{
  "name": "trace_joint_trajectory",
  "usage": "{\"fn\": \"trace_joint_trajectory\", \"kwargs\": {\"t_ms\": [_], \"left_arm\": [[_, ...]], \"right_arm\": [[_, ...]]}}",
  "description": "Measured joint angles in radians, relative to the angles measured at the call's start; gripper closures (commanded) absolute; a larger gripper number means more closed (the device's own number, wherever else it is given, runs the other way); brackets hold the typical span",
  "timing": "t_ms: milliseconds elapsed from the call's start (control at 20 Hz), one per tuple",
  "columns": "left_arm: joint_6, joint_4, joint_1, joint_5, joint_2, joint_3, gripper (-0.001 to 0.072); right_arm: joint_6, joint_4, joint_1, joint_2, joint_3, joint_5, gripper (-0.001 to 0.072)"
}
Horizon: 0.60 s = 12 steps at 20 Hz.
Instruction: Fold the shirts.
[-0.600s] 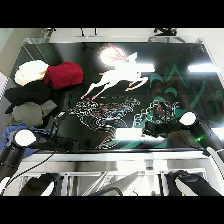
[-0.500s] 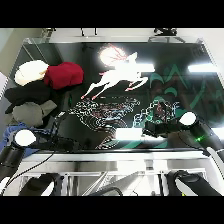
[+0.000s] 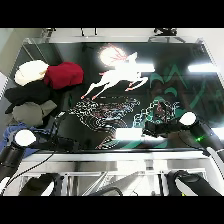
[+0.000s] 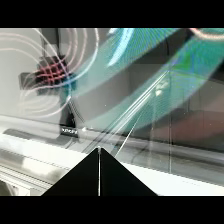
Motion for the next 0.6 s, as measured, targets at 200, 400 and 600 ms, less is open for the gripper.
{"fn": "trace_joint_trajectory", "kwargs": {"t_ms": [200, 400, 600], "left_arm": [[0.000, 0.000, 0.000, 0.019, 0.000, 0.000, 0.0694], [0.000, 0.000, 0.000, 0.114, 0.000, 0.000, 0.0694], [0.000, 0.035, 0.004, 0.322, -0.004, 0.003, 0.0692]], "right_arm": [[0.000, 0.000, 0.000, 0.000, 0.000, 0.000, 0.0692], [0.000, 0.000, 0.000, 0.000, 0.000, -0.020, 0.0693], [0.000, 0.000, 0.000, 0.000, 0.000, -0.047, 0.0692]]}}
